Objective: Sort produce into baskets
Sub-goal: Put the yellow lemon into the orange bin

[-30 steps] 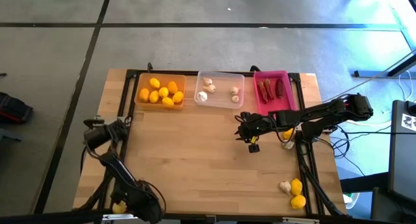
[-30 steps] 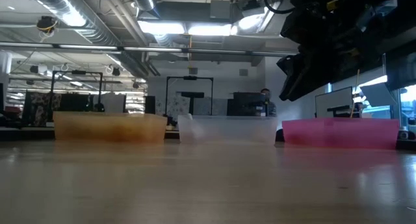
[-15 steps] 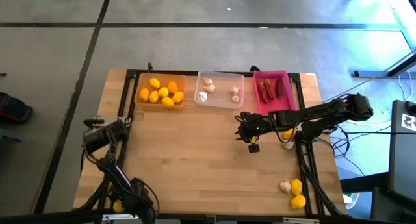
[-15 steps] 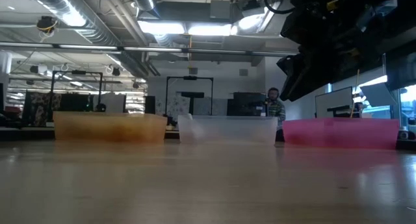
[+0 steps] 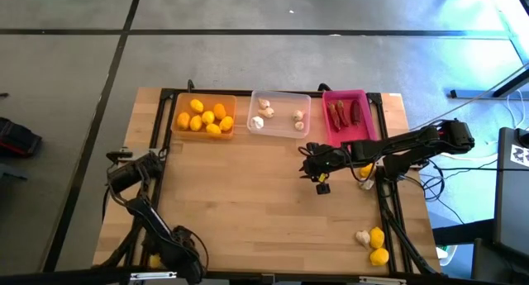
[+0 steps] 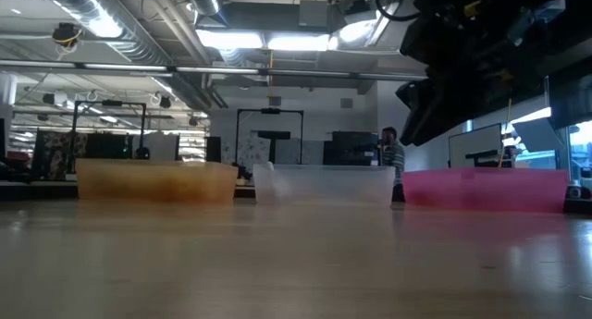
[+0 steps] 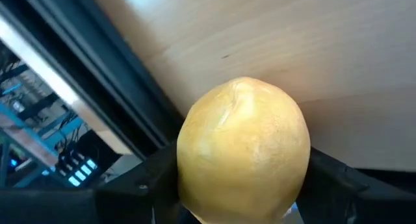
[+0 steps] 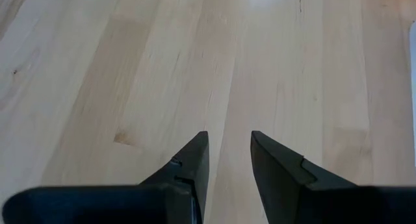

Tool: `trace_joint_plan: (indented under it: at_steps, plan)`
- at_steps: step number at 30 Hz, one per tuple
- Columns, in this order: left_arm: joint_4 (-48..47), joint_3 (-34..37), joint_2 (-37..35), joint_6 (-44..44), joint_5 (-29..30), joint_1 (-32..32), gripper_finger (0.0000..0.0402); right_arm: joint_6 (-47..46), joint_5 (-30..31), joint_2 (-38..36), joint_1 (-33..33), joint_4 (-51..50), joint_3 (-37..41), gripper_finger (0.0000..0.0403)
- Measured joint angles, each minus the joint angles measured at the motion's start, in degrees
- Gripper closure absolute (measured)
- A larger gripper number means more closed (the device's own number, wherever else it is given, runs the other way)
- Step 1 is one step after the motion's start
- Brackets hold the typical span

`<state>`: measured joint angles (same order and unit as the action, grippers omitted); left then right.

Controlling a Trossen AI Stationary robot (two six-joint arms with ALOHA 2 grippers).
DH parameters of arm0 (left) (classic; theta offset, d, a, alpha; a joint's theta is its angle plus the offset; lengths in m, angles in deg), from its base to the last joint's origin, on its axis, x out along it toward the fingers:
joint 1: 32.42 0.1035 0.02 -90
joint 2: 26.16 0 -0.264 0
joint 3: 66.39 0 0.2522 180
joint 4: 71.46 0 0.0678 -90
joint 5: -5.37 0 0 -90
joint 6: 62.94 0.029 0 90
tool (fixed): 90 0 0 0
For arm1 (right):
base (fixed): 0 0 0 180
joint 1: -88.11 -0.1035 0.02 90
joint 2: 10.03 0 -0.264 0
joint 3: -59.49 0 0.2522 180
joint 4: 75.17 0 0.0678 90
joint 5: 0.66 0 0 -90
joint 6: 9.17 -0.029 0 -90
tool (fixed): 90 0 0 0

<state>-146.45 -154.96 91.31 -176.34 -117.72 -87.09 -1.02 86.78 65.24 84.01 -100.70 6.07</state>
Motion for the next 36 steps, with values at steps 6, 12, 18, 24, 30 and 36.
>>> trace_joint_plan:
  at_steps: [6,12,18,24,30,36]
  plan:
    - [-0.3,-1.3,0.0,6.0,3.5,1.7,0.0165,-1.1,0.0,-0.5,0.0,-2.6,0.0,0.0292]
    - [-1.2,-4.0,-0.5,13.1,11.7,4.6,0.0175,-3.9,-3.5,-2.9,0.0,-5.3,0.0,0.0292]
    - [-2.9,-4.3,-6.2,15.1,28.0,7.9,0.0174,-4.1,-3.6,-5.6,0.0,-7.9,0.0,0.0292]
    - [-7.0,-4.3,-12.3,19.7,43.0,12.0,0.0172,-5.8,-3.6,-5.9,0.0,-9.0,0.0,0.0292]
    - [-14.6,-4.3,-16.3,28.4,55.4,16.9,0.0170,-6.8,-2.9,-5.8,0.0,-9.8,0.0,0.0292]
    - [-18.8,-4.3,-18.6,37.8,62.2,23.2,0.0170,-9.2,-1.5,-5.8,0.0,-11.4,0.0,0.0292]
